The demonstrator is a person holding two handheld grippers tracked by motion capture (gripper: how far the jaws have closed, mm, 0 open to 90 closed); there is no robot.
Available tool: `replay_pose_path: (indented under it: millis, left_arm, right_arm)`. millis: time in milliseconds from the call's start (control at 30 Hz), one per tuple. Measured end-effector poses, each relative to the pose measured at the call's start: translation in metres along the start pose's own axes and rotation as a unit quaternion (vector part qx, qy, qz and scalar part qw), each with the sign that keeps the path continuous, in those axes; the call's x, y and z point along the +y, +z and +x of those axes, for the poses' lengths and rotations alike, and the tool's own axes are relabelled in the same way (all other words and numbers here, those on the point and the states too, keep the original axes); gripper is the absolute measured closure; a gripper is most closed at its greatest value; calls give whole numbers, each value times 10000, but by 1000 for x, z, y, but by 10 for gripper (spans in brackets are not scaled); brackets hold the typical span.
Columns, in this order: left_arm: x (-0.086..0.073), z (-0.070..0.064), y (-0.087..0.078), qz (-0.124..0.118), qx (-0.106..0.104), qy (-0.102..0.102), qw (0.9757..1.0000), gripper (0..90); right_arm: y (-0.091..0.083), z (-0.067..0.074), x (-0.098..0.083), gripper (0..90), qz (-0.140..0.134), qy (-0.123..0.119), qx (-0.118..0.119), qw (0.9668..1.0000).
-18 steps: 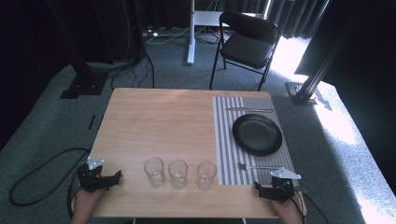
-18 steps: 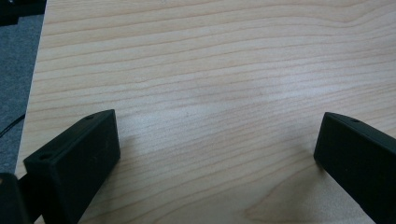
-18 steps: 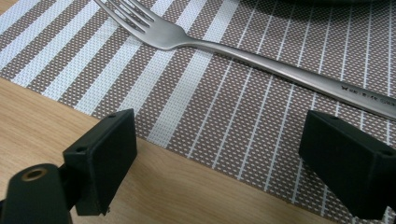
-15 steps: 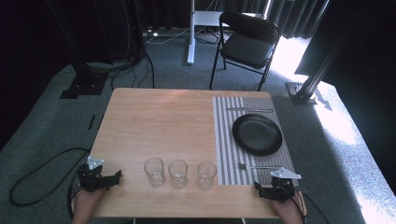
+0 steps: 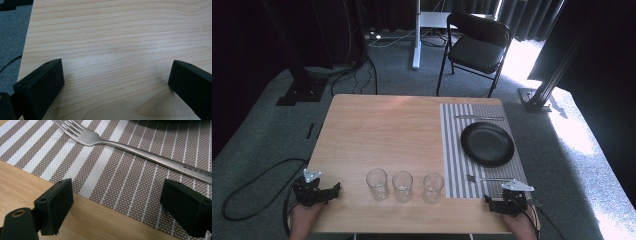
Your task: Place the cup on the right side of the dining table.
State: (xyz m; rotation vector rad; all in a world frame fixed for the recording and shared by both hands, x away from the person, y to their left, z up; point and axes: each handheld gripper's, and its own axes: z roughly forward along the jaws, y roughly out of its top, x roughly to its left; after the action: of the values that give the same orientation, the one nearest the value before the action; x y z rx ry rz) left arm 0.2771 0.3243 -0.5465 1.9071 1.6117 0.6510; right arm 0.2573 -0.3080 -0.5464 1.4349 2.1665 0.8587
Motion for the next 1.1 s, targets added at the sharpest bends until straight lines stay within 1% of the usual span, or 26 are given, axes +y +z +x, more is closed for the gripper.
replay_pose_path:
  millis: [167, 267, 367, 533, 633, 667, 733, 833, 900, 1067, 1100]
  left_arm:
    - [0, 1, 0, 12, -36, 42, 10000, 6]
    - [0, 0, 1, -6, -5, -7, 10000, 6]
    - [0, 0, 1, -1, -5, 1, 10000, 5]
    - [0, 0, 1, -7, -6, 0, 10000, 5]
    - [0, 0, 1, -7, -9, 4, 10000, 6]
    - [0, 0, 1, -7, -9, 4, 10000, 6]
    - [0, 0, 1, -9, -10, 3, 10000, 6]
    - [0, 0, 1, -10, -10, 3, 10000, 6]
    - [0, 0, 1, -10, -10, 2, 10000, 6]
    - [1, 0, 1, -9, -17, 7, 10000, 5]
    - [1, 0, 1, -6, -20, 13, 10000, 5]
  right_arm:
    - [0, 0, 2, 109, 70, 9, -17, 10000]
    - [0, 2, 2, 112, 84, 33, -63, 9999]
    - [-1, 3, 1, 112, 110, 45, -65, 9999]
    - [-4, 4, 1, 113, 149, 107, 55, 9998]
    - [-6, 6, 3, 128, 184, 74, 144, 9997]
    - [-7, 8, 4, 129, 177, 34, 98, 9998]
    - [-8, 8, 5, 129, 171, 0, 114, 9998]
    - [-11, 11, 7, 142, 142, -52, 162, 9998]
    - [-15, 12, 10, 142, 70, -50, 223, 9997]
    - [-20, 16, 14, 143, 43, -116, 327, 9994]
    - [-21, 17, 15, 143, 24, -144, 306, 9994]
